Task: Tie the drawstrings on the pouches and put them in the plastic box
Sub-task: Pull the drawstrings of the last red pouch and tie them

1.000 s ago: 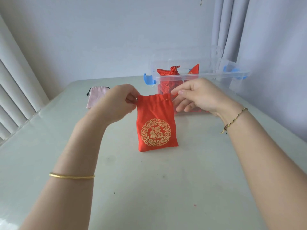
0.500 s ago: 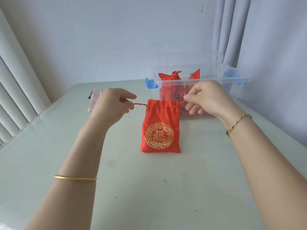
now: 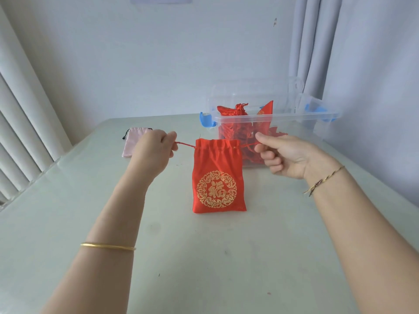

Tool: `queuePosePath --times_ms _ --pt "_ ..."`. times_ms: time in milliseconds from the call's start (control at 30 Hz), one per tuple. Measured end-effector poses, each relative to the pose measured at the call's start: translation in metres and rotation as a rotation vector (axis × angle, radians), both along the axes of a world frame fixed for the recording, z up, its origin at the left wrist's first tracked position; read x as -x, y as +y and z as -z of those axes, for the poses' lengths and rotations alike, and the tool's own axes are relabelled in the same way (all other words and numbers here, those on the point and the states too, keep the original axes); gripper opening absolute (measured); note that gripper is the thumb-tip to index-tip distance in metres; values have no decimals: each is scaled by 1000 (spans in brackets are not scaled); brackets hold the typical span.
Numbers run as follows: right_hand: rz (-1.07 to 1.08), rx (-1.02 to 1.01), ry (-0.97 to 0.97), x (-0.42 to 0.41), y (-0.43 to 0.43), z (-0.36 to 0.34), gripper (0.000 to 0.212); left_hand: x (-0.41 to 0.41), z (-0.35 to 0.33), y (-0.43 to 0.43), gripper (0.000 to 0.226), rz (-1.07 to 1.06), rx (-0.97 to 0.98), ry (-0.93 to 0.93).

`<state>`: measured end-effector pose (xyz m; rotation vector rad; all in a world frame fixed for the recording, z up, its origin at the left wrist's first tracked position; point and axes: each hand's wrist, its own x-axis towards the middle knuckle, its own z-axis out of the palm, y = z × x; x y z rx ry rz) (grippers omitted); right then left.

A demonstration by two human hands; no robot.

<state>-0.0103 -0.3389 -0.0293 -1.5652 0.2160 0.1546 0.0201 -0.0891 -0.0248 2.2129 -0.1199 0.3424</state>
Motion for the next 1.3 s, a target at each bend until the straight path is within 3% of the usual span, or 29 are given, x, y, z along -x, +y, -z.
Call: queuePosePath --times_ms 67,167,233,367,467,533,600,700,833,1033,1300 --pt "-58 -281 92 -3 -3 2 37 -1 0 0 37 24 303 160" --pt "-169 -617 137 -5 -4 4 25 -3 1 4 38 176 943 506" --pt "-217 -769 116 -5 -5 7 34 -5 2 5 40 239 1247 617" --pt "-183 -901 78 -9 -12 8 44 -8 1 4 39 206 1632 586" --pt "-73 -926 56 -9 -14 6 36 -10 -2 4 36 142 1772 517" --pt "34 -865 51 -9 -10 5 25 -11 -3 3 36 126 1777 470" --pt "117 -786 38 -9 -7 3 34 -11 -5 2 36 150 1712 397" --pt "168 -587 -37 -3 -2 -8 41 -4 -12 -3 36 288 1501 260" --pt "143 -298 -293 8 16 -30 38 17 -27 -21 36 451 1118 162" --pt "109 85 -610 29 53 -47 42 36 -35 -32 28 595 901 208" --pt "98 269 -789 37 63 -50 34 43 -36 -34 15 669 590 197"
